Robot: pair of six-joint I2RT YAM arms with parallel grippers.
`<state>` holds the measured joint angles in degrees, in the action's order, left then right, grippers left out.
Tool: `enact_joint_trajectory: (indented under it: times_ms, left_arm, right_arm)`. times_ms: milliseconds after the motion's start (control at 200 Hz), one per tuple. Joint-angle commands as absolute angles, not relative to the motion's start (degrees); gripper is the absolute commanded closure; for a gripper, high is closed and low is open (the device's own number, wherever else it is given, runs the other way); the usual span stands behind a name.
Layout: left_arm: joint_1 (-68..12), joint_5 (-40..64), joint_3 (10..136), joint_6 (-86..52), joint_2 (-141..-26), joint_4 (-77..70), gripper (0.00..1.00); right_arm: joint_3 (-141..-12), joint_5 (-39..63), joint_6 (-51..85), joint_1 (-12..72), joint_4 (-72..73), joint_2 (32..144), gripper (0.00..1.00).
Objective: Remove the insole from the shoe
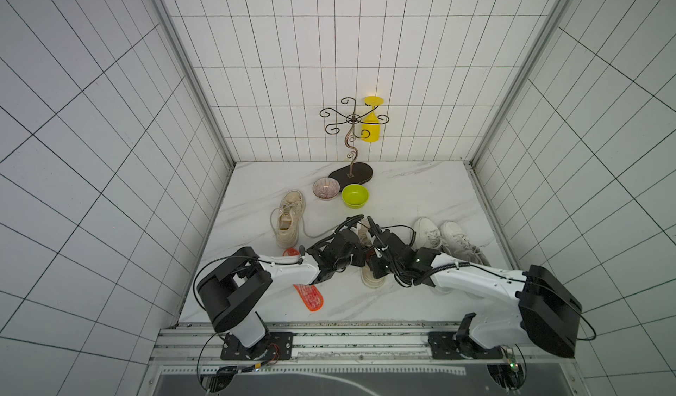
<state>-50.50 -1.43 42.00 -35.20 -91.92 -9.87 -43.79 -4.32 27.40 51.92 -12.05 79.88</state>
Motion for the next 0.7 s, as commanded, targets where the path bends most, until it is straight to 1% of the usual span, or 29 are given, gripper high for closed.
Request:
enact_joint_trajectory:
  times_ms: [0,190,230,305,375,455,570,700]
  left_arm:
    - [-50.47,-0.87,41.84,-35.95,-91.67,-12.52,0.8]
    - [-50.45,-1.18,41.23,-36.04,-92.01,-12.91,0.87]
    - [-50.45,-1.01,41.07,-36.2,-91.93,-13.23,0.88]
    - [-50.45,-0.76,40.94,-36.27,-91.85,-13.78,0.9]
    - [-50.45,-0.45,40.83,-36.3,-91.65,-14.14,0.92]
    - [-50.48,-0.05,40.38,-36.47,-91.39,-14.96,0.95]
    - [-50.5,0.16,39.76,-36.89,-91.21,-15.98,1.0]
    - [-50.49,0.75,39.29,-37.33,-91.23,-17.3,1.0]
  right_arm:
    - [-49.16,-9.65,29.78,51.03,-12.83,81.13,0.7]
    - [-46.84,-10.83,31.42,48.74,-12.83,80.64,0.68]
    - [-47.2,-11.15,31.25,48.61,-13.4,81.45,0.66]
    - [-48.34,-10.31,30.27,48.52,-14.54,83.79,0.58]
    - [-49.24,-8.77,29.6,48.52,-15.33,85.68,0.53]
    - [-49.74,-8.72,29.31,48.6,-16.01,87.19,0.51]
    - [-49.98,-12.33,29.18,48.6,-17.41,88.73,0.49]
    - [-51.75,-15.5,28.71,48.6,-21.82,91.69,0.44]
